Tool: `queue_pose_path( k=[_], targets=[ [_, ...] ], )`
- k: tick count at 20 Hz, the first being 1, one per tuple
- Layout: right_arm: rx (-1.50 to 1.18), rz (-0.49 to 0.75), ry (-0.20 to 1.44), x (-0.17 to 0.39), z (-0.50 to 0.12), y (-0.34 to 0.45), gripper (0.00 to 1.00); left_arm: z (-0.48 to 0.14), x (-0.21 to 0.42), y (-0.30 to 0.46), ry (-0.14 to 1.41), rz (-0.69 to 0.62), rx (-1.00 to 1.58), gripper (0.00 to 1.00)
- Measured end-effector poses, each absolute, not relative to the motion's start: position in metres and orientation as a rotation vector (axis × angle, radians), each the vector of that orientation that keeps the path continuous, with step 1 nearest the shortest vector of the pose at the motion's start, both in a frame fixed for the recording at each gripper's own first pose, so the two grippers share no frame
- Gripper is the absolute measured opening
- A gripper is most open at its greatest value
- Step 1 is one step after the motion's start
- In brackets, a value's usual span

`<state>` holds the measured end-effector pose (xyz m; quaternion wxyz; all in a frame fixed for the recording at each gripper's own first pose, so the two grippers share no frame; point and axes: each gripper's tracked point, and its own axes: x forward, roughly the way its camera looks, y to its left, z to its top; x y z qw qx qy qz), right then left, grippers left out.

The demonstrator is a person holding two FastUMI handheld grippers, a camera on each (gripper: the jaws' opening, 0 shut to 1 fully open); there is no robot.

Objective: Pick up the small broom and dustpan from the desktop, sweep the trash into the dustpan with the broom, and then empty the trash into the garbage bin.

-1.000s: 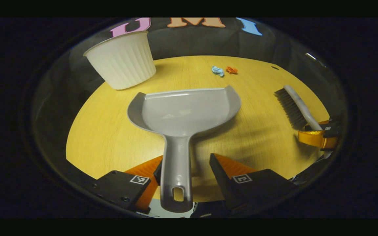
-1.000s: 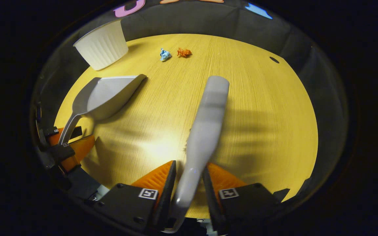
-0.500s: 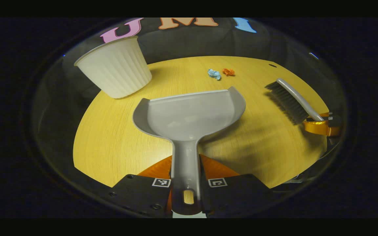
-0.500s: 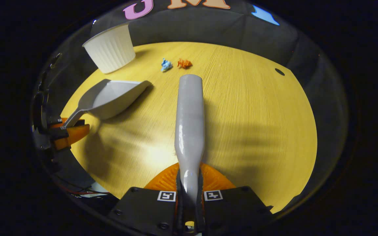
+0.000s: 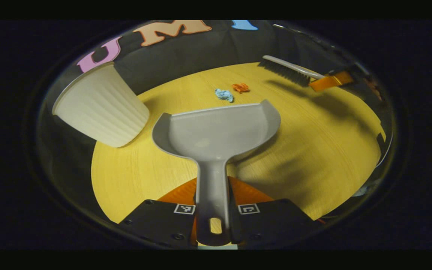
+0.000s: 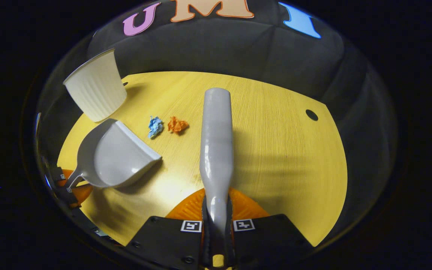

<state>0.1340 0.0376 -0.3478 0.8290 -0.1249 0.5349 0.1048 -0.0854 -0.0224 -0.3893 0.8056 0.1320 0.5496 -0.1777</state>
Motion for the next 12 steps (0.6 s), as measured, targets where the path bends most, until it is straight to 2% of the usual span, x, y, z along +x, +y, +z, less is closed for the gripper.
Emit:
queue_pose_path(
  k=[6,10,12],
  targets=[
    [-0.466,0.308,1.238,0.185,-0.382,0.055,0.16,-0.403,-0.081,-0.02,1.182,-0.44,0.298,0.27],
    [-0.715,0.484,1.293,0.195,-0.375,0.087,0.16,-0.402,-0.083,-0.019,1.197,-0.457,0.304,0.26],
    [-0.805,0.626,1.314,0.186,-0.369,0.107,0.16,-0.403,-0.083,-0.02,1.197,-0.46,0.3,0.27]
  ],
)
